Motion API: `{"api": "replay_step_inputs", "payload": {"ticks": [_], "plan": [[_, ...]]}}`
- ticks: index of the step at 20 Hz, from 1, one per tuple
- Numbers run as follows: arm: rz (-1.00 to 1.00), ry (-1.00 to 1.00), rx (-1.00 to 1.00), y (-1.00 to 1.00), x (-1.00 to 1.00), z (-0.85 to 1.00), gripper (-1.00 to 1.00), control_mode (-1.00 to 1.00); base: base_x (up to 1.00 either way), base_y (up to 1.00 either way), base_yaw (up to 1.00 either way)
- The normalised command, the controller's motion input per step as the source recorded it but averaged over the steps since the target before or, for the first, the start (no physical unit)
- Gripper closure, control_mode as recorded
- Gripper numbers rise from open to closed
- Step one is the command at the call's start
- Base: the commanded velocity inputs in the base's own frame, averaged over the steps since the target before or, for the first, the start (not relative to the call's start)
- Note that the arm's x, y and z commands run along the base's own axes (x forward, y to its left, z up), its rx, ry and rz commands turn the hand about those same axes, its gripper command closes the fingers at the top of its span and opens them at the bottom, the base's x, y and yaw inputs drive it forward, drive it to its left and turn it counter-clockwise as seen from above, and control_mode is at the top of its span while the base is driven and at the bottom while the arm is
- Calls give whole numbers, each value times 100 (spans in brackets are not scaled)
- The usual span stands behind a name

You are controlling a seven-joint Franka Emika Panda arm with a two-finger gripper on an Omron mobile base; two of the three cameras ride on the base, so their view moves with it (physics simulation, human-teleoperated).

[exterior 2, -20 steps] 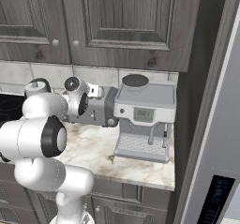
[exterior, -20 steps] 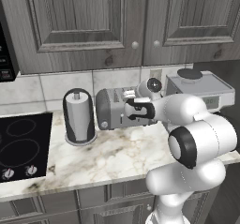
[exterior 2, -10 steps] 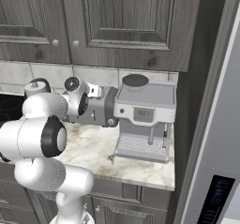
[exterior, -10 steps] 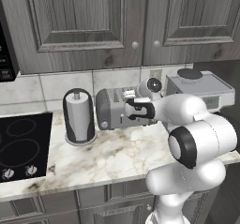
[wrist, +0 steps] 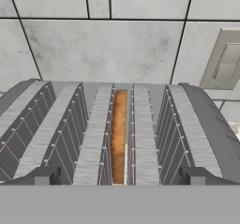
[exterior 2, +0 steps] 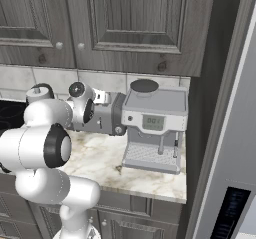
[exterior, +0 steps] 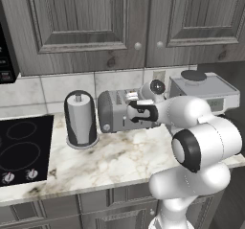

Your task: Start the toaster. Once the lever pops up, take the bread to the plate on the dining counter.

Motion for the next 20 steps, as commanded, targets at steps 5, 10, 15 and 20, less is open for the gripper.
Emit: {"api": "replay_step_inputs", "payload": {"ticks": [5,10,15,20], "plan": [[0,0,0,0,0,0,-100,-100,0,0,0],[0,0,0,0,0,0,-100,-100,0,0,0],[0,0,0,0,0,0,-100,-100,0,0,0],[0,0,0,0,0,0,-100,-100,0,0,0]]}}
